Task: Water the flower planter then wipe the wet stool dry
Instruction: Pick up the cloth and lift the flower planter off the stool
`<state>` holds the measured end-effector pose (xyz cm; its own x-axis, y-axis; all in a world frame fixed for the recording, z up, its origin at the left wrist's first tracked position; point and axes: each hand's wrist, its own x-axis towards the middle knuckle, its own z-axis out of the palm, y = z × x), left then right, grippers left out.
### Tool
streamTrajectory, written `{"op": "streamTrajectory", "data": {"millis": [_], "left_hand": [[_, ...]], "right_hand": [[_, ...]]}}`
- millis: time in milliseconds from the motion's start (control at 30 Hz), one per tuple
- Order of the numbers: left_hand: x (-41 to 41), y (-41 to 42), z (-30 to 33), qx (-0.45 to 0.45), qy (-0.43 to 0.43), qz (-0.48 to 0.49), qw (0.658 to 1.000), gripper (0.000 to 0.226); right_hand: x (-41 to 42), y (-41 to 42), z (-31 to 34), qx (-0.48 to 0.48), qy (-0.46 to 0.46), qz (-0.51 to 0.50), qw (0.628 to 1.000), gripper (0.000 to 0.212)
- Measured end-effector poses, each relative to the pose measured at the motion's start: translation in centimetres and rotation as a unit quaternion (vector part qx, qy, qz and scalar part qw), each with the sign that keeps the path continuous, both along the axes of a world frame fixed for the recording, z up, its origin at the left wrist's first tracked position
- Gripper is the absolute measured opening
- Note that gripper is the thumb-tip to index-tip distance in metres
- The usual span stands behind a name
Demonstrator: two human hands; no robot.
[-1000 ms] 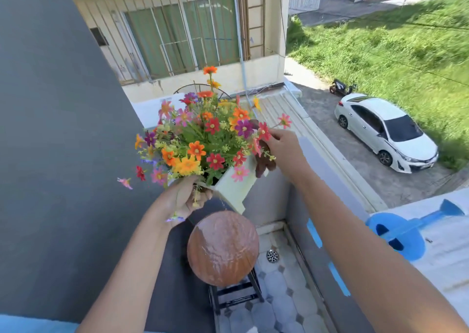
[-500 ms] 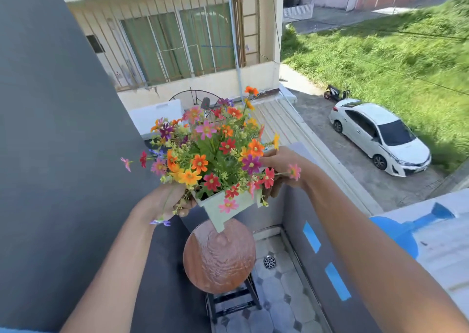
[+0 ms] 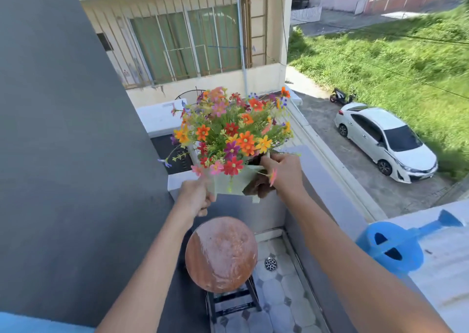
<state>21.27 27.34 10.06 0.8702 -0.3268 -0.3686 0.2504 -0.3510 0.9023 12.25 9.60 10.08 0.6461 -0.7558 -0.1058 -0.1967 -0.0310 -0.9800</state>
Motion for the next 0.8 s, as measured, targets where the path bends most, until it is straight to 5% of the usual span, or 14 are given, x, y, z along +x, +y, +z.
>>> {"op": "streamTrajectory", "data": {"millis": [233,400,567,800], "left_hand": [[-3.2,-4.3,0.1,-0.035,0.027,-0.056,0.997,0.047],[-2.7,-4.1,-1.2,0.085,-0.021,-0.081,0.993,0.052],[-3.0,-4.6,-1.6,0.109,-0.025,-0.070,0.991,0.042],[-2.8,-3.2,0.4,-0.027,0.048,-0.067,0.996,0.034]], "right_hand": [[-0.2,3.1,-0.3,-0.048,-0.002,-0.046,0.998,0.039],[-1.1,4.9,-1.9,-0.063,-0.003,-0.047,0.997,0.037],[-1.8,5.5,-1.7,-0.102,-0.043,-0.043,0.993,0.041],[-1.6,4.7,-1.2,-0.113,-0.087,0.009,0.990,0.018]]}}
